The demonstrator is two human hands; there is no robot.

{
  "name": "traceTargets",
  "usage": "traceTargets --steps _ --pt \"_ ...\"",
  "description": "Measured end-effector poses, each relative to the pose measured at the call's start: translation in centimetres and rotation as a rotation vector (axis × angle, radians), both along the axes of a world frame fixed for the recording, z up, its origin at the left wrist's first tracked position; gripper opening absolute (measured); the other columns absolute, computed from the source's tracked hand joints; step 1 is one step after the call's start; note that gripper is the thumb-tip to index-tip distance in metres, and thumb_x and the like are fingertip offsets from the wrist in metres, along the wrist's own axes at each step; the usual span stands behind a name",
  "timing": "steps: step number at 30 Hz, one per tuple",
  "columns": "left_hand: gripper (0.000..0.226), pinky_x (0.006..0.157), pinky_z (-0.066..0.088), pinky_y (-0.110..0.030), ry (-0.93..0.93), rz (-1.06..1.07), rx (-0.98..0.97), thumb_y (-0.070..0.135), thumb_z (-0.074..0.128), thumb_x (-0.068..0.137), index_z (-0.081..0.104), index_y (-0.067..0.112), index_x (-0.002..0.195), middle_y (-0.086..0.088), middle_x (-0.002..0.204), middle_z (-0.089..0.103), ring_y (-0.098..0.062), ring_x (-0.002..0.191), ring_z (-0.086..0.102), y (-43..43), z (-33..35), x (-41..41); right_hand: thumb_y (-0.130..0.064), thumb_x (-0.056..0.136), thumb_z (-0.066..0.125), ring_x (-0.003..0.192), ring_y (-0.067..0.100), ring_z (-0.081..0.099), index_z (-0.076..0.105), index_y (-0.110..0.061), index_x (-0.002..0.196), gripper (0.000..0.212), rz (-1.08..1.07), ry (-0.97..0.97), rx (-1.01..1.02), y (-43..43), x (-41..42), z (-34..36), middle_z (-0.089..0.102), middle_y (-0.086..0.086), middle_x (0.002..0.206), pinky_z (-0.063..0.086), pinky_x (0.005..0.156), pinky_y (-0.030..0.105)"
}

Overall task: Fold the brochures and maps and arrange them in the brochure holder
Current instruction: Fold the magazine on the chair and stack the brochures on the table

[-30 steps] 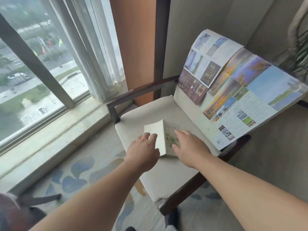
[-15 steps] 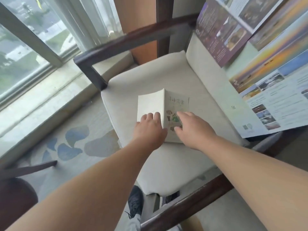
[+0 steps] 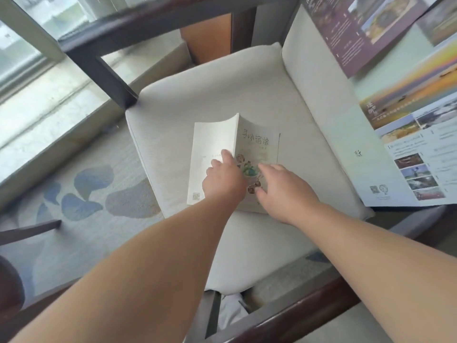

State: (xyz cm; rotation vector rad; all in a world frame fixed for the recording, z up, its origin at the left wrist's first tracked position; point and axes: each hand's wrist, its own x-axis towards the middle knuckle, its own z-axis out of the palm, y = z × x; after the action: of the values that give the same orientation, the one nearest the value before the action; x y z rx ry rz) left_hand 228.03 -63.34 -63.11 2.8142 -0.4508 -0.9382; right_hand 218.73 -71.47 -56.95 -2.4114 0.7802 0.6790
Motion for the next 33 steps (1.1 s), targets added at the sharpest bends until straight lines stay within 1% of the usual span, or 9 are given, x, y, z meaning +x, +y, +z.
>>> traceTargets --steps 3,6,9,12,15,17,22,27,33 --pt "0.025 0.057 0.041 -0.034 -0.035 -0.019 -0.080 0.009 0.050 0.086 0.035 0.017 0.104 -0.003 0.085 0.057 -0.028 0.075 0.058 1.1 1.6 0.6 -0.034 0.097 0.050 0.131 0.027 0.046 0.041 -0.018 0.142 0.049 -0.011 -0.023 0.007 0.4 0.8 0.7 0.044 0.004 0.146 0.043 0.100 0.040" --pt "0.015 0.049 0.035 -0.032 -0.057 0.011 -0.199 0.009 0.045 0.086 0.035 0.019 0.093 0.002 0.069 0.050 -0.023 0.060 0.050 3.1 4.7 1.7 -0.039 0.098 0.048 0.132 0.030 0.045 0.041 -0.015 0.141 0.050 -0.080 -0.066 0.020 1.1 2.5 2.2 0.044 0.008 0.147 0.042 0.100 0.041" --pt "0.013 0.056 0.047 -0.037 -0.015 0.092 -0.432 0.018 0.044 0.090 0.043 0.023 0.102 0.002 0.078 0.061 -0.028 0.070 0.059 6.8 8.8 2.8 -0.044 0.098 0.047 0.127 0.034 0.049 0.035 -0.013 0.145 0.057 -0.196 -0.123 0.059 2.6 4.8 4.5 0.047 0.015 0.141 0.042 0.095 0.041" --pt "0.029 0.064 0.054 -0.038 0.006 0.126 -0.630 0.017 0.046 0.089 0.045 0.033 0.113 0.009 0.088 0.066 -0.018 0.078 0.064 11.6 13.4 3.5 -0.050 0.095 0.047 0.118 0.034 0.056 0.023 -0.023 0.151 0.066 -0.304 -0.208 0.151 5.3 7.3 7.4 0.053 0.011 0.136 0.046 0.091 0.040" --pt "0.029 0.070 0.058 -0.040 0.012 0.310 -0.765 0.013 0.051 0.088 0.050 0.033 0.110 0.011 0.093 0.069 -0.008 0.081 0.067 16.7 17.2 4.2 -0.050 0.094 0.050 0.117 0.029 0.059 0.016 -0.030 0.153 0.071 -0.263 -0.288 0.244 9.2 10.0 10.8 0.057 0.001 0.137 0.048 0.091 0.038" --pt "0.031 0.068 0.059 -0.033 -0.039 0.418 -0.819 0.010 0.052 0.088 0.051 0.038 0.101 0.015 0.092 0.069 -0.002 0.078 0.067 20.6 19.3 4.8 -0.047 0.092 0.057 0.115 0.024 0.060 0.024 -0.031 0.150 0.068 -0.209 -0.350 0.309 12.5 12.1 13.1 0.059 -0.004 0.134 0.050 0.094 0.040" --pt "0.033 0.058 0.057 -0.025 -0.205 0.553 -0.841 0.011 0.052 0.089 0.046 0.038 0.107 0.018 0.087 0.066 0.002 0.074 0.066 32.0 23.3 5.9 -0.036 0.090 0.065 0.110 0.020 0.062 0.034 -0.031 0.141 0.060 -0.047 -0.444 0.397 23.7 16.1 17.2 0.062 -0.007 0.127 0.052 0.093 0.042" --pt "0.038 0.069 0.059 -0.043 -0.309 0.650 -0.792 0.017 0.053 0.088 0.042 0.031 0.121 0.010 0.099 0.067 -0.012 0.082 0.068 44.3 24.6 6.1 -0.038 0.089 0.066 0.107 0.023 0.062 0.033 -0.028 0.141 0.062 0.087 -0.445 0.361 36.6 18.2 18.7 0.060 0.000 0.125 0.054 0.087 0.041" --pt "0.049 0.075 0.058 -0.045 -0.350 0.754 -0.741 0.024 0.056 0.089 0.034 0.030 0.132 0.006 0.103 0.067 -0.016 0.086 0.067 58.7 23.4 6.5 -0.038 0.088 0.068 0.111 0.023 0.061 0.027 -0.026 0.148 0.075 0.159 -0.395 0.316 51.6 19.8 18.5 0.057 0.002 0.129 0.054 0.090 0.044"
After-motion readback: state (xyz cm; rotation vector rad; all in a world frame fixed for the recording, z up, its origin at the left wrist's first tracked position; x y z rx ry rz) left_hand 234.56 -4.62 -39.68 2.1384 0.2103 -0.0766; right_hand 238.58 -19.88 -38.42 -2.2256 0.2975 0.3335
